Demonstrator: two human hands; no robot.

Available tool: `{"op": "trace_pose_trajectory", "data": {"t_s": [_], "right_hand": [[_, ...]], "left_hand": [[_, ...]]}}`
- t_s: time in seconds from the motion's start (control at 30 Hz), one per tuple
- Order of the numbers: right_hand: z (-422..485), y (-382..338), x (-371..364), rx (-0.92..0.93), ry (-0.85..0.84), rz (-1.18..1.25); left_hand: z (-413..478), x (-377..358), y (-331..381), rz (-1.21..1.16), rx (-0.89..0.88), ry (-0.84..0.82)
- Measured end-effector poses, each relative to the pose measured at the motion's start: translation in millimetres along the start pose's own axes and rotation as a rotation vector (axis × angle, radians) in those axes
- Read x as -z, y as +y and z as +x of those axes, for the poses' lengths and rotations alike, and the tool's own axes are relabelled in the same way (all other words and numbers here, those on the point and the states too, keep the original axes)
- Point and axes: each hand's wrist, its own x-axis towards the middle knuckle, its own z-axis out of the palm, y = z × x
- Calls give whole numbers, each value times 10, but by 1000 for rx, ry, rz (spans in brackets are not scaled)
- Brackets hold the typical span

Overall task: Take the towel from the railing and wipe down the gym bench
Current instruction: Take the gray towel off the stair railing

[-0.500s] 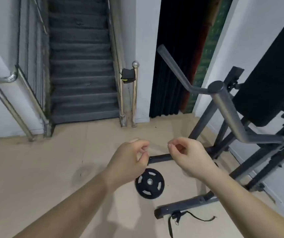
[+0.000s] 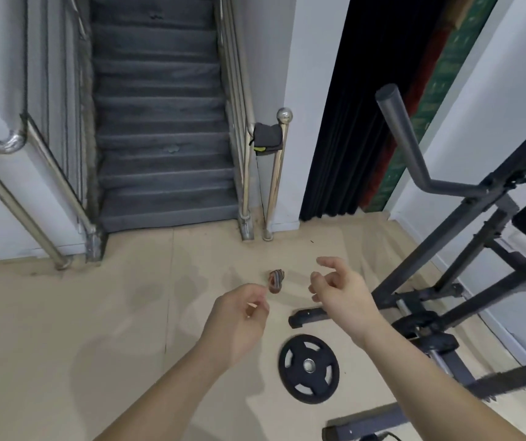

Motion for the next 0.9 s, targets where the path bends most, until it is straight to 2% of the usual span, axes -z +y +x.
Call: {"op": "trace_pose_trajectory", "data": {"t_s": [0.13,0.43,0.63,0.9], "right_hand": [[841,-140,-63,-40,39,34],[3074,-943,-210,-70,-3,137],[4374,-1492,-365,-73,-24,160],[6419,-1797,-782,-156,81,239]], "left_hand": [[805,-21,165,-72,-52,2],[3011,196,433,-115,-16,54],[4439,491,555,-107,22,17],[6763,573,240,-40,93,-106]]}}
